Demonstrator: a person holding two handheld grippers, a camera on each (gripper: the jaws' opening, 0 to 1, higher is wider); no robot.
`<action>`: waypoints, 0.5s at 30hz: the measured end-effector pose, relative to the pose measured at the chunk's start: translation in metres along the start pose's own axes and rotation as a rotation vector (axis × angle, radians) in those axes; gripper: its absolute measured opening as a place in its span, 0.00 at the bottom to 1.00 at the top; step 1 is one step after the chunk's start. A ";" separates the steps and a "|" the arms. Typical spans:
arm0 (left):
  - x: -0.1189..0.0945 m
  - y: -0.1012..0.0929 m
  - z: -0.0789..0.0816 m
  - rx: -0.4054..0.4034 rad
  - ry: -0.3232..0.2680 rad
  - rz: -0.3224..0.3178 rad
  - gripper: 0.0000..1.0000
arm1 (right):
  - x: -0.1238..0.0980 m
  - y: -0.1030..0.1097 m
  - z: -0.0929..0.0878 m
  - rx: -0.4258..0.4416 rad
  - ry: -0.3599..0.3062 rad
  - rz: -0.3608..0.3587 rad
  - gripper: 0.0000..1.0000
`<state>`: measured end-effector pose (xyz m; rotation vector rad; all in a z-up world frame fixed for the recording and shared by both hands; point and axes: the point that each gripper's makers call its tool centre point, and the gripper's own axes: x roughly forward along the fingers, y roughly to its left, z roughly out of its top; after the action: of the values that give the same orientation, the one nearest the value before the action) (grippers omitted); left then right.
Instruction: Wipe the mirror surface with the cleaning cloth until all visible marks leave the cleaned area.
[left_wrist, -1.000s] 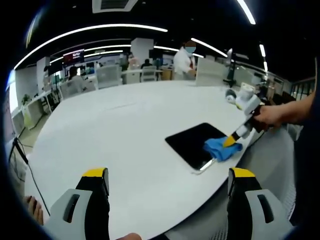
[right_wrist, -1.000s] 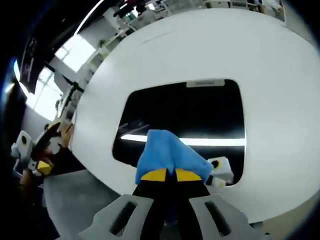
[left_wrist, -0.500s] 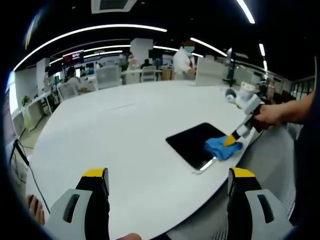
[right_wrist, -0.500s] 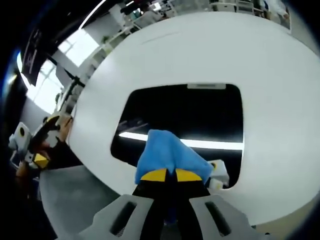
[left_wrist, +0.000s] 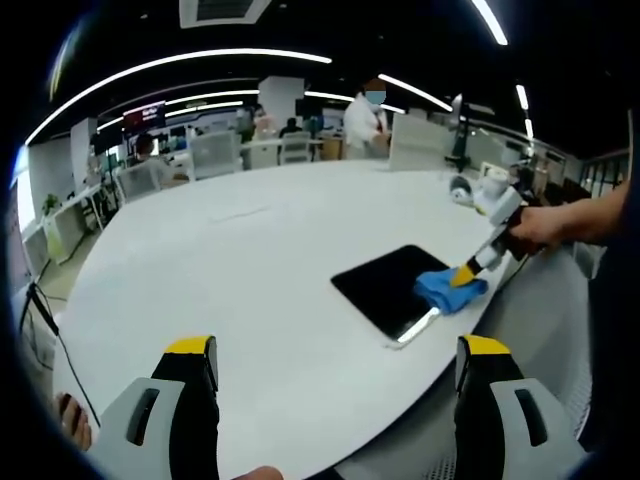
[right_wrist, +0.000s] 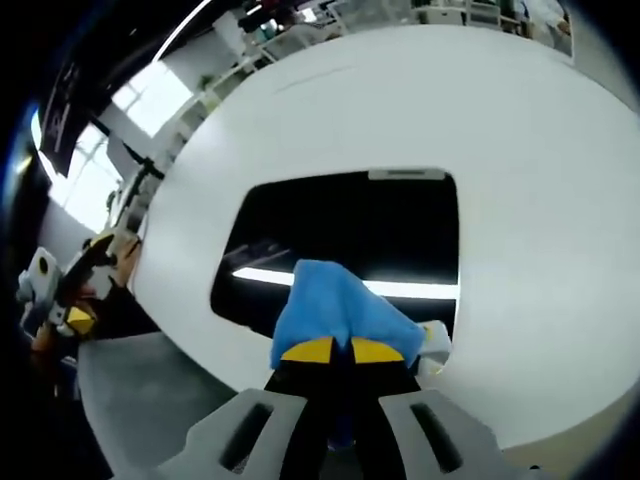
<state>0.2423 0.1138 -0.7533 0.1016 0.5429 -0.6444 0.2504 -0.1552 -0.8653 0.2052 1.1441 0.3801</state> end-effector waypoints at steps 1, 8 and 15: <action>0.000 0.000 0.000 0.000 0.000 0.000 0.99 | 0.000 0.000 0.000 0.000 0.000 0.000 0.00; 0.002 -0.001 0.000 0.003 0.002 -0.003 0.99 | -0.003 -0.005 -0.001 0.007 -0.005 -0.002 0.00; 0.002 -0.001 -0.002 0.000 0.004 -0.001 0.99 | -0.007 -0.014 -0.002 0.018 -0.005 -0.007 0.00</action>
<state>0.2422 0.1127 -0.7556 0.1024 0.5469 -0.6455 0.2486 -0.1705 -0.8648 0.2175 1.1435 0.3632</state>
